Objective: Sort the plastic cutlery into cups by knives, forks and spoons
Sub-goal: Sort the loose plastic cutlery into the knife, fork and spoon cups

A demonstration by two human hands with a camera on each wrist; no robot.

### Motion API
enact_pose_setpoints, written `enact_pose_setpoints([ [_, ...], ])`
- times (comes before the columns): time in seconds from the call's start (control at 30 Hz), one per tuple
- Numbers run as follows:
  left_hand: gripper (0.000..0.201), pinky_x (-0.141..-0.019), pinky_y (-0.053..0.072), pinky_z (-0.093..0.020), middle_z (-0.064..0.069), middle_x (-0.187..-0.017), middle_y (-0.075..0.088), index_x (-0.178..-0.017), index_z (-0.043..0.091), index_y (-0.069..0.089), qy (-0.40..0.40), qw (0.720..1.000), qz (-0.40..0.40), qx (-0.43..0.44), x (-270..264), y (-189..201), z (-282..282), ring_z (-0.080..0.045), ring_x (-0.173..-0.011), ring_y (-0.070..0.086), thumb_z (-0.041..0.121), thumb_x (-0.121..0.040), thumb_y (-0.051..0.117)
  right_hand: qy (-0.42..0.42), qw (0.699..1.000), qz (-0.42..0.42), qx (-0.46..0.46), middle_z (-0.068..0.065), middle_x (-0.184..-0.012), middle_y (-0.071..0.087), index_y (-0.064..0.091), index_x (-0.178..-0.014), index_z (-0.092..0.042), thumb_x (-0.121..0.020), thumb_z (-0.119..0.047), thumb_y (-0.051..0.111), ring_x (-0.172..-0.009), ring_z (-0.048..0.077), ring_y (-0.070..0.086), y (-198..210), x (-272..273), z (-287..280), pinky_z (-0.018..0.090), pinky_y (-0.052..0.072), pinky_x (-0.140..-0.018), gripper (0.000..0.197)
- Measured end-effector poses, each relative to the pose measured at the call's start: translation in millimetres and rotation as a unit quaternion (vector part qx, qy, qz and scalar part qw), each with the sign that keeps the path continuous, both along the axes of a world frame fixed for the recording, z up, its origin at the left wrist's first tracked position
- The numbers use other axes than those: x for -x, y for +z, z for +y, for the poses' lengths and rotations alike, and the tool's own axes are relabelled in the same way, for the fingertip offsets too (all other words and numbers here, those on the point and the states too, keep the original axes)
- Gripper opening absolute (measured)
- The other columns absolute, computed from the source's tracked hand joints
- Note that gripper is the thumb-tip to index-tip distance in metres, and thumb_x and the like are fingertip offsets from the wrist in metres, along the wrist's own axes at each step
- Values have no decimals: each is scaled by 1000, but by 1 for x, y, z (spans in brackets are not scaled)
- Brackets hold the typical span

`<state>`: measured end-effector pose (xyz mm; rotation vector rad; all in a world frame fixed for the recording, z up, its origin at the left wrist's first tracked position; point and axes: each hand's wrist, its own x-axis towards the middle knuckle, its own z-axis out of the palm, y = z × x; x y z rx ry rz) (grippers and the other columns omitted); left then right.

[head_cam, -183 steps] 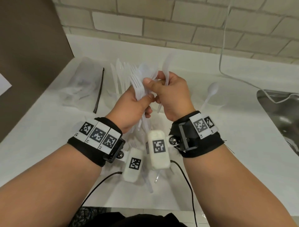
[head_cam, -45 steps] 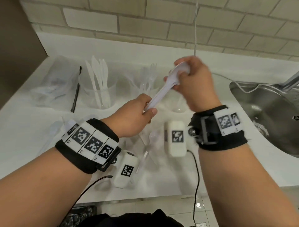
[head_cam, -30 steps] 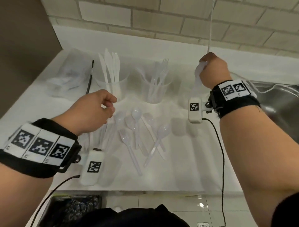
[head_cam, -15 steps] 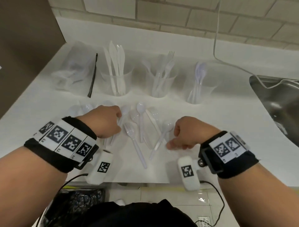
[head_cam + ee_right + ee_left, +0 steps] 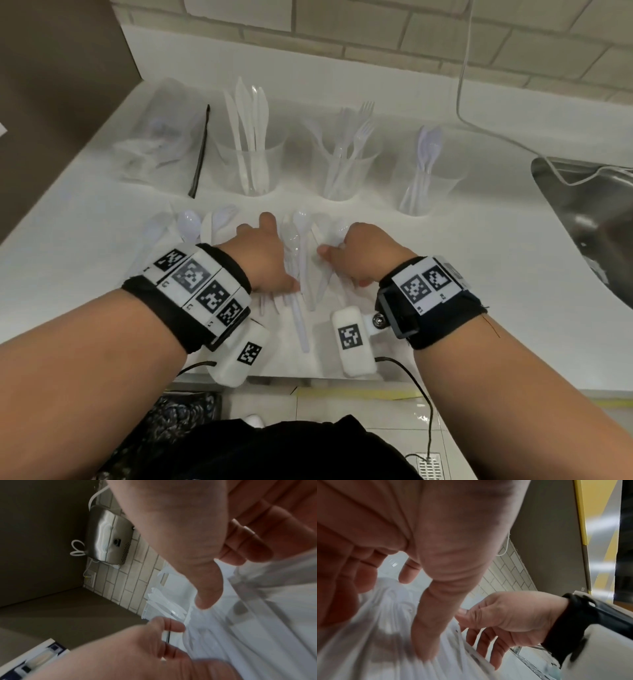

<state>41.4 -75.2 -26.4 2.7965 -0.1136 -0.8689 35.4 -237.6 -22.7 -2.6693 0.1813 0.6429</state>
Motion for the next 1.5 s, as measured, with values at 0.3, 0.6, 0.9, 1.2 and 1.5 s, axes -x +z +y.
enact_pose_setpoints([
  [0.3, 54, -87, 55, -40, -14, -107, 67, -134, 2, 34, 53, 991, 26, 121, -14, 5, -9, -27, -96, 67, 8, -85, 58, 61, 997, -15, 42, 6, -106, 56, 49, -104, -11, -55, -68, 77, -86, 18, 56, -5, -5, 20, 24, 40, -58, 80],
  [0.6, 28, -91, 51, -49, -24, -110, 68, -111, 1, 63, 65, 963, 83, 247, -15, 5, -14, -38, -103, 65, -2, -87, 49, 111, 985, -14, 130, 1, -65, 38, 41, -64, -12, -86, -19, 63, -90, 26, 58, -6, -16, 37, 28, 39, -70, 32],
  [0.9, 31, -94, 51, -48, -17, -114, 65, -104, 14, 62, 78, 959, 96, 254, -16, 2, -9, -35, -105, 63, -5, -84, 47, 111, 985, 2, 134, 0, -68, 49, 46, -64, -15, -83, -22, 64, -70, 20, 55, -11, -32, 43, 30, 47, -67, 27],
  [1.2, 69, -105, 37, -40, -15, -154, 22, -150, 17, 17, 69, 991, -21, 109, -38, 5, -4, -33, -133, 37, 2, -88, 42, 105, 980, 7, 169, 5, -91, 53, 51, -81, -9, -82, -18, 64, -94, 24, 58, -5, -29, 42, 34, 52, -88, 16],
  [1.5, 48, -100, 44, -42, -16, -134, 50, -139, 5, 36, 57, 987, -7, 152, -30, 4, -9, -31, -118, 52, 3, -91, 42, 101, 984, -32, 143, 5, -106, 58, 50, -112, -7, -83, -20, 68, -109, 24, 59, -6, -27, 38, 29, 45, -86, 36],
])
